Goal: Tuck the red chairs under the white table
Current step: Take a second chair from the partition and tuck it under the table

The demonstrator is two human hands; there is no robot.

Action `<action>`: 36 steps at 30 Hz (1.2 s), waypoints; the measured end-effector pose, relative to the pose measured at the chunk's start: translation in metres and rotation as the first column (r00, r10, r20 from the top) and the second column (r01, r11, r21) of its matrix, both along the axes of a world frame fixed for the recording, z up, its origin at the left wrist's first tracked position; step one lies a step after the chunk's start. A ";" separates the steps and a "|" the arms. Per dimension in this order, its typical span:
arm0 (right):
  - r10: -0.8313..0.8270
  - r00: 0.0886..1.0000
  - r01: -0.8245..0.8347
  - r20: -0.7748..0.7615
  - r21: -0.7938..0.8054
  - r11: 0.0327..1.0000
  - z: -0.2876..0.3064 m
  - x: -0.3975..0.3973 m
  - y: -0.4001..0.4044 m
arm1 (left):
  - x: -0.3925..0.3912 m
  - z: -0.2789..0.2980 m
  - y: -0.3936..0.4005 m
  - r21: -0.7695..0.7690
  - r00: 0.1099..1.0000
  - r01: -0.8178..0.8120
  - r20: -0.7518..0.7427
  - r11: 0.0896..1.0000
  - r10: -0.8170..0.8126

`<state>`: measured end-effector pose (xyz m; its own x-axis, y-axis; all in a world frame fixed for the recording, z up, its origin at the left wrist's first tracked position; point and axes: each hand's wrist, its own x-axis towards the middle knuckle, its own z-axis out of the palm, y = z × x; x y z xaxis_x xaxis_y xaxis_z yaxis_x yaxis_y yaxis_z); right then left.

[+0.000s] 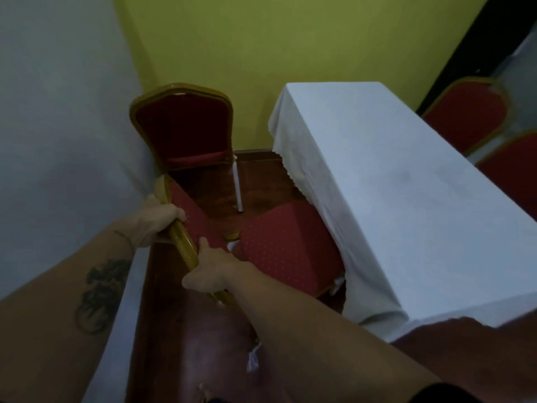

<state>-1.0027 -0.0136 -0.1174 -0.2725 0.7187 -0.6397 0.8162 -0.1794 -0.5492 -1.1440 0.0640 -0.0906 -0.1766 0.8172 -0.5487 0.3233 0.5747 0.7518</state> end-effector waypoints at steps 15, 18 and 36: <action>-0.224 0.973 0.224 0.053 -0.001 0.975 0.011 0.024 0.014 | 0.037 0.002 0.049 -0.011 0.965 0.259 -0.038 0.966 -0.260; -0.264 0.963 0.264 0.061 0.002 0.964 0.010 0.024 0.018 | 0.040 0.004 0.054 0.000 0.952 0.301 -0.056 0.954 -0.300; -0.395 0.917 0.396 0.063 -0.008 0.918 0.009 0.041 0.061 | 0.073 0.002 0.105 0.053 0.892 0.441 -0.135 0.896 -0.432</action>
